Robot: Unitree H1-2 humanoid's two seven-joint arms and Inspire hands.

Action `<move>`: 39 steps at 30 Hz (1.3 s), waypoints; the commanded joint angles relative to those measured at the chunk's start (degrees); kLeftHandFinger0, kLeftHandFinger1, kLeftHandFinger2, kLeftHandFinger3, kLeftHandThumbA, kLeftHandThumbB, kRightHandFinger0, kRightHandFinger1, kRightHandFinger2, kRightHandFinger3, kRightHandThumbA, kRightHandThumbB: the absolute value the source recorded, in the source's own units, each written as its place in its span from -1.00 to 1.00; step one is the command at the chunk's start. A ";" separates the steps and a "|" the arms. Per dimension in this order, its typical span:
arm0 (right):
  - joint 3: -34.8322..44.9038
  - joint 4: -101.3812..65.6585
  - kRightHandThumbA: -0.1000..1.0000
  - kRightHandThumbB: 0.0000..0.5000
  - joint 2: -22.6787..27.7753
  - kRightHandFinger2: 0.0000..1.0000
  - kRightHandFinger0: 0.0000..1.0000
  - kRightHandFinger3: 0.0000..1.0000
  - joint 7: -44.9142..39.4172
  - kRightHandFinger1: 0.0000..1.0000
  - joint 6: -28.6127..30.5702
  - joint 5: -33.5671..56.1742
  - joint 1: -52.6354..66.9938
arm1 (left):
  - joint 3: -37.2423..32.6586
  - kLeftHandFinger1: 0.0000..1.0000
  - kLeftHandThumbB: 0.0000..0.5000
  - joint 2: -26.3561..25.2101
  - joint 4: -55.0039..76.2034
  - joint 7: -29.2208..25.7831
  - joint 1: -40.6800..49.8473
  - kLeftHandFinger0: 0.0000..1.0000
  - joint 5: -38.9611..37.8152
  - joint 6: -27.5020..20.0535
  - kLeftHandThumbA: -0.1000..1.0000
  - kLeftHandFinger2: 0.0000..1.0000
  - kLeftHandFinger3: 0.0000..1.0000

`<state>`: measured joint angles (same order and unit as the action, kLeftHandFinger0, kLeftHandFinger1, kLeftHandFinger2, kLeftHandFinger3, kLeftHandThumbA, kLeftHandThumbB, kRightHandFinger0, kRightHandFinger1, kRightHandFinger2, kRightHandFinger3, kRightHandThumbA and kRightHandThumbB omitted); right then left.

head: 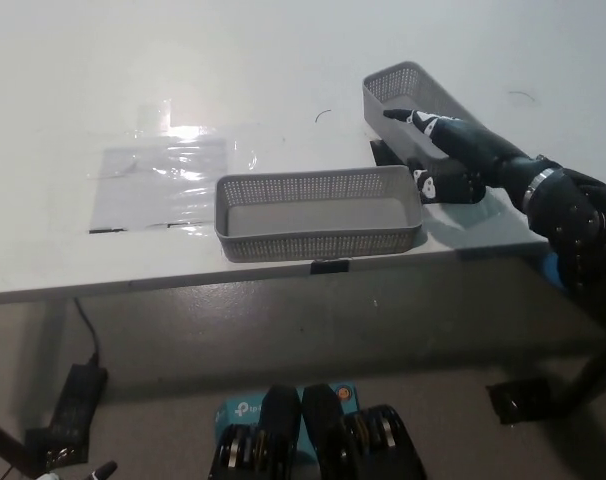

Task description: The robot uses its right hand to pick up the grey box kept on the middle on the desk and place it on top of another box next to it in a right angle

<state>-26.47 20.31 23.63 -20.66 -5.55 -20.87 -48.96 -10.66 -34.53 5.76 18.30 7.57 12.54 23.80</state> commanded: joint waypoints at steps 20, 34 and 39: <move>-0.25 17.11 -0.54 0.87 1.48 1.00 1.00 1.00 3.94 1.00 14.69 -9.00 -10.54 | 1.84 -1.00 0.21 -0.29 1.12 0.21 1.57 -0.99 0.38 -1.39 1.00 -1.00 -1.00; -3.18 15.54 -0.67 0.70 0.45 1.00 1.00 1.00 -0.46 1.00 9.35 -13.08 -8.18 | 4.54 -1.00 0.25 -0.60 2.98 0.07 2.04 -0.96 -0.73 -0.65 0.98 -0.97 -0.91; -4.13 20.87 -0.66 0.68 0.49 1.00 1.00 1.00 1.33 1.00 11.11 -14.82 -9.90 | 6.18 -1.00 0.18 -0.63 4.28 0.32 3.48 -0.98 -1.25 -0.58 1.00 -1.00 -0.96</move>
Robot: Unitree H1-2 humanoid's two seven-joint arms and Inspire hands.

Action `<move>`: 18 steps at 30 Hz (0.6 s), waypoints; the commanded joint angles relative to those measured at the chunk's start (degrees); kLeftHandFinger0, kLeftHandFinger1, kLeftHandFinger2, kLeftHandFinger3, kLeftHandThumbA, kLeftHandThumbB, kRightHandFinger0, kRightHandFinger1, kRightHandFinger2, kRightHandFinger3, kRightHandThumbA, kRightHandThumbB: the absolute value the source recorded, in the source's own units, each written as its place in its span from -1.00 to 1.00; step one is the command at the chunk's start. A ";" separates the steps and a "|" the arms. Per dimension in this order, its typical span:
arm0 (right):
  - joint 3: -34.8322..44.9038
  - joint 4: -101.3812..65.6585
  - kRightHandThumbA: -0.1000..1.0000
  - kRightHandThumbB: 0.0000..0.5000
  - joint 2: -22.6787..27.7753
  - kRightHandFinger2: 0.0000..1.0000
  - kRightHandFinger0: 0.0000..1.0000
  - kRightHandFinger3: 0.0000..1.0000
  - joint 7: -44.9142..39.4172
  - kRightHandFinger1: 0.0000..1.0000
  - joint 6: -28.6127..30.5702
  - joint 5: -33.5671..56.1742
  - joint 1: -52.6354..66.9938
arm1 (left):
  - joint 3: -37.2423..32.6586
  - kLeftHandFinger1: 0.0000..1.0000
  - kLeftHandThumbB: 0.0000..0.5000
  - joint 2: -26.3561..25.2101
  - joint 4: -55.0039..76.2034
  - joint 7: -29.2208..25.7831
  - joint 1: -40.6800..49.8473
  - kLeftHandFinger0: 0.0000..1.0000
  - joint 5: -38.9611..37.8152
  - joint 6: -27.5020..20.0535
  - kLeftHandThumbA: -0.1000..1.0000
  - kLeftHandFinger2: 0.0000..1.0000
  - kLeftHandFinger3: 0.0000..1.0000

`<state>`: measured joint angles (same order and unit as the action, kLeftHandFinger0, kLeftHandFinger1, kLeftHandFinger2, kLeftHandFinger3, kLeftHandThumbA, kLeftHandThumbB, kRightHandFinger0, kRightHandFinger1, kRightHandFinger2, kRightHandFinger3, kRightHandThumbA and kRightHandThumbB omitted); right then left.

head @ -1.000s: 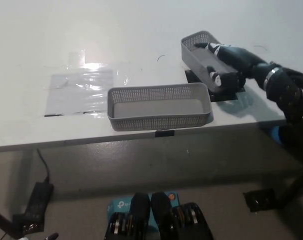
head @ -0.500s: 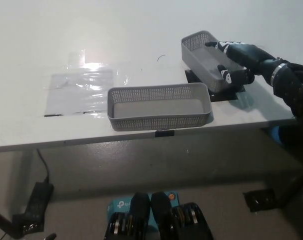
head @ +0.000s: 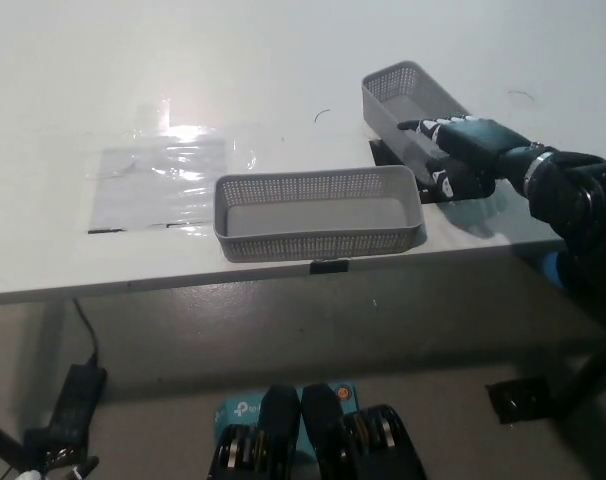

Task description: The robot uses its right hand to pick up the grey box kept on the middle on the desk and place it on top of another box next to it in a right angle

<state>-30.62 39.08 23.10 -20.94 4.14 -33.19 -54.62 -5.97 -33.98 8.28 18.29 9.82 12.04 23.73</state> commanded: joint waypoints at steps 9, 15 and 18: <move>1.22 9.40 -0.57 0.85 2.06 1.00 1.00 1.00 5.32 1.00 2.68 -3.45 -5.98 | 2.43 -1.00 0.23 -1.03 2.16 -0.74 4.02 -1.00 0.20 -1.83 1.00 -1.00 -0.99; 1.27 12.36 -0.60 0.77 1.49 1.00 1.00 1.00 6.33 1.00 3.46 -3.85 -7.21 | 3.28 -0.98 0.36 -0.09 2.06 -0.84 4.98 -0.86 -0.39 -1.06 1.00 -0.98 -0.88; 1.16 13.01 -0.58 0.78 1.10 1.00 1.00 1.00 6.90 1.00 3.94 -4.05 -7.40 | 3.38 -0.99 0.36 -0.15 2.52 -0.72 5.64 -0.81 0.00 -0.34 1.00 -1.00 -0.86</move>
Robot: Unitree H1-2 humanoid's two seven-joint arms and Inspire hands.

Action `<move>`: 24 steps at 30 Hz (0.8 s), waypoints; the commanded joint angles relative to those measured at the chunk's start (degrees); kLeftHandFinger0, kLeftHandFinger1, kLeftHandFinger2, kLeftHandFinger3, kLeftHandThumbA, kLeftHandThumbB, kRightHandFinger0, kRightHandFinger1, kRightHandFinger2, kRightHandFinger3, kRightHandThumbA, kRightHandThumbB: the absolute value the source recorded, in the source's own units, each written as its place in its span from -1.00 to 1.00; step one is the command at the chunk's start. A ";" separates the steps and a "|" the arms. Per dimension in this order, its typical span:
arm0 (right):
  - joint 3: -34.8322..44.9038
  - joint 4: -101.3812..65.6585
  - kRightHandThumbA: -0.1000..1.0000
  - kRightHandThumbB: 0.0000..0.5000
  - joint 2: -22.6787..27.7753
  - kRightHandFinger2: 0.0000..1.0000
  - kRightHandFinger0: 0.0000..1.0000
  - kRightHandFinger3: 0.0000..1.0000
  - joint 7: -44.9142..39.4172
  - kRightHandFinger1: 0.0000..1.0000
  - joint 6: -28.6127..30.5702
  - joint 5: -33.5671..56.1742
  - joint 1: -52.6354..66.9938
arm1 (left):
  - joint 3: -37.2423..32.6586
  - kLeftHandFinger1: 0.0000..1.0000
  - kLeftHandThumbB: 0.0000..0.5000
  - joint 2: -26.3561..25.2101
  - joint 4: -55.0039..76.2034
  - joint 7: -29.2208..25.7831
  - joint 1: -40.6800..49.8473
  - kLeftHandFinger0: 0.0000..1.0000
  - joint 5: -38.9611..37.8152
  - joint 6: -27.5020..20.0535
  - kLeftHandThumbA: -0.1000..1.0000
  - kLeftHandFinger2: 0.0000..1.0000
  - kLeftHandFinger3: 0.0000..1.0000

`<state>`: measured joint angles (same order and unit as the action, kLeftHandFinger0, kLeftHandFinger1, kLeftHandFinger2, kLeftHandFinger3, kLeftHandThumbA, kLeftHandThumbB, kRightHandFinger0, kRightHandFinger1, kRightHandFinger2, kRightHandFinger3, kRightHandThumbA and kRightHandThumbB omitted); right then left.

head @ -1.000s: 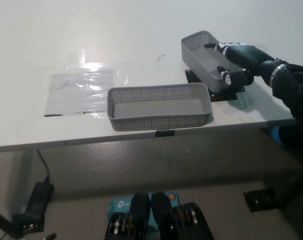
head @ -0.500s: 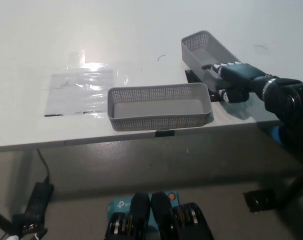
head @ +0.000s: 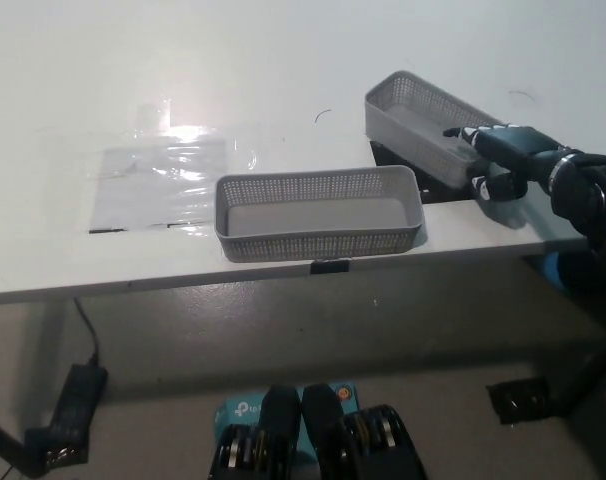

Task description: The robot uses its right hand to pick up the grey box kept on the middle on the desk and place it on top of another box next to it in a right angle

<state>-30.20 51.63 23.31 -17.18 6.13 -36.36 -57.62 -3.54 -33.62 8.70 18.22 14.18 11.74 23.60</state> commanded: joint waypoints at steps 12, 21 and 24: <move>-7.41 -1.94 -0.93 0.28 0.75 0.95 0.50 0.79 2.56 1.00 0.90 -10.65 -5.19 | 1.52 -0.97 0.38 -1.30 2.52 -0.10 -0.21 -0.80 0.58 0.63 1.00 -0.90 -0.78; -19.44 -2.27 -0.88 -0.21 1.66 0.45 -0.32 1.00 -0.41 0.36 -0.12 -20.98 -7.61 | 2.70 -0.98 0.19 -1.90 2.85 -0.08 -0.19 -0.80 0.26 0.29 1.00 -0.96 -0.84; -21.28 -2.07 -0.98 -0.20 1.03 -0.20 -0.94 1.00 -2.72 -0.48 -1.35 -22.08 -7.82 | 3.04 -0.96 0.11 -2.15 3.38 -0.31 0.32 -0.80 0.59 -0.21 1.00 -0.94 -0.78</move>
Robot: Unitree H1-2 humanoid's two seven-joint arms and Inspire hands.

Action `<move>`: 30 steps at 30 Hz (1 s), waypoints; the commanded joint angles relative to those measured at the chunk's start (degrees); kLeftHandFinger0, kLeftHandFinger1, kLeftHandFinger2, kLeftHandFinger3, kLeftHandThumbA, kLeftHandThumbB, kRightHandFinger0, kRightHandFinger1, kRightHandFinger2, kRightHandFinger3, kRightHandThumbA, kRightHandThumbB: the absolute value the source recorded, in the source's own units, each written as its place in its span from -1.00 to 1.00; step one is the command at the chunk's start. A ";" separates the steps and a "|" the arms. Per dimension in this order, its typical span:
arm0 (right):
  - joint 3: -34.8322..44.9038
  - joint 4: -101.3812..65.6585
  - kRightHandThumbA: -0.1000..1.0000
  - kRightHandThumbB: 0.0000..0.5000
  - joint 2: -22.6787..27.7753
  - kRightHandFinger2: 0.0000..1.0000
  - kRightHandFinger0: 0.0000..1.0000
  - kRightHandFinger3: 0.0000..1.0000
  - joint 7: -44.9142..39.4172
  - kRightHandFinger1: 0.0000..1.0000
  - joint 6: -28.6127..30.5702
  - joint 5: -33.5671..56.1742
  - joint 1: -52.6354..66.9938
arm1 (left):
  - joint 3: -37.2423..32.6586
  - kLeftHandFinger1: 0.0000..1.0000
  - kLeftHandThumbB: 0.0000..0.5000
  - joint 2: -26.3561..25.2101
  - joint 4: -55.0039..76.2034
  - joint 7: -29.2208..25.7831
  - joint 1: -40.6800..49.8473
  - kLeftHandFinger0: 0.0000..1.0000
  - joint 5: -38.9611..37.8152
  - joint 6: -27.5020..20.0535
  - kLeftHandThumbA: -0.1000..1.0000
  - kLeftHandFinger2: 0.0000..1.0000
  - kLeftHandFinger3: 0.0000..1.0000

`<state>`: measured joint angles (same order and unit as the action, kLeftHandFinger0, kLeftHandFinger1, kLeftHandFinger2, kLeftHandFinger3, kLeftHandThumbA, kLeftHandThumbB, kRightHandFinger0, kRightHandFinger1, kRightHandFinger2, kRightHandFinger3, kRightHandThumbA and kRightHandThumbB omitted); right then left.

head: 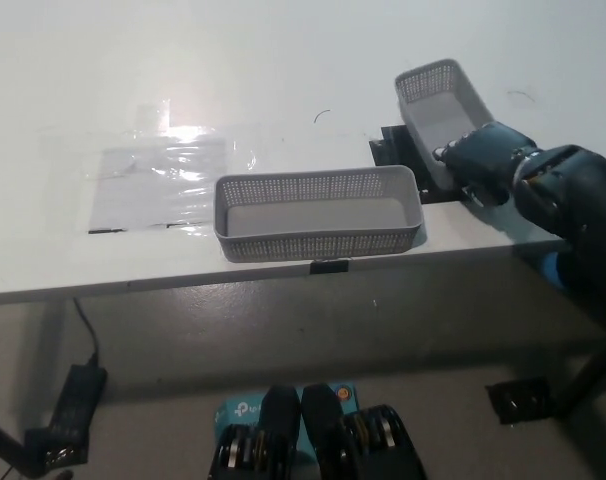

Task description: The robot uses its right hand to pick up the grey box kept on the middle on the desk and place it on top of another box next to it in a right angle

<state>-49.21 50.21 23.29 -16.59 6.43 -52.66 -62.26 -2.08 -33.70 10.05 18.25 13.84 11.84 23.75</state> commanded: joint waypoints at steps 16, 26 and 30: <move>0.42 5.97 -1.00 -0.27 -0.68 -0.26 -1.00 -0.96 33.70 -0.94 1.89 -6.08 0.65 | 3.56 -0.96 -0.02 -1.22 3.70 -0.25 1.99 -0.77 -0.31 1.65 0.96 -0.93 -0.84; 14.76 0.26 -1.00 -0.05 -3.74 -0.10 -1.00 -0.16 39.78 -0.76 8.55 3.28 6.92 | 2.64 -0.99 -0.04 -1.20 3.23 -0.76 2.15 -0.72 1.22 0.72 0.97 -0.94 -0.81; 17.33 -0.42 -1.00 -0.13 -4.23 -0.13 -1.00 -0.17 39.50 -0.78 10.09 3.37 7.96 | 2.85 -1.00 -0.02 -0.79 2.93 -0.46 2.31 -0.78 0.22 0.32 0.96 -1.00 -0.85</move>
<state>-36.76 52.55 19.25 12.69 10.79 -54.50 -52.82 -0.25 -33.67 10.67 18.25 14.66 12.00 24.05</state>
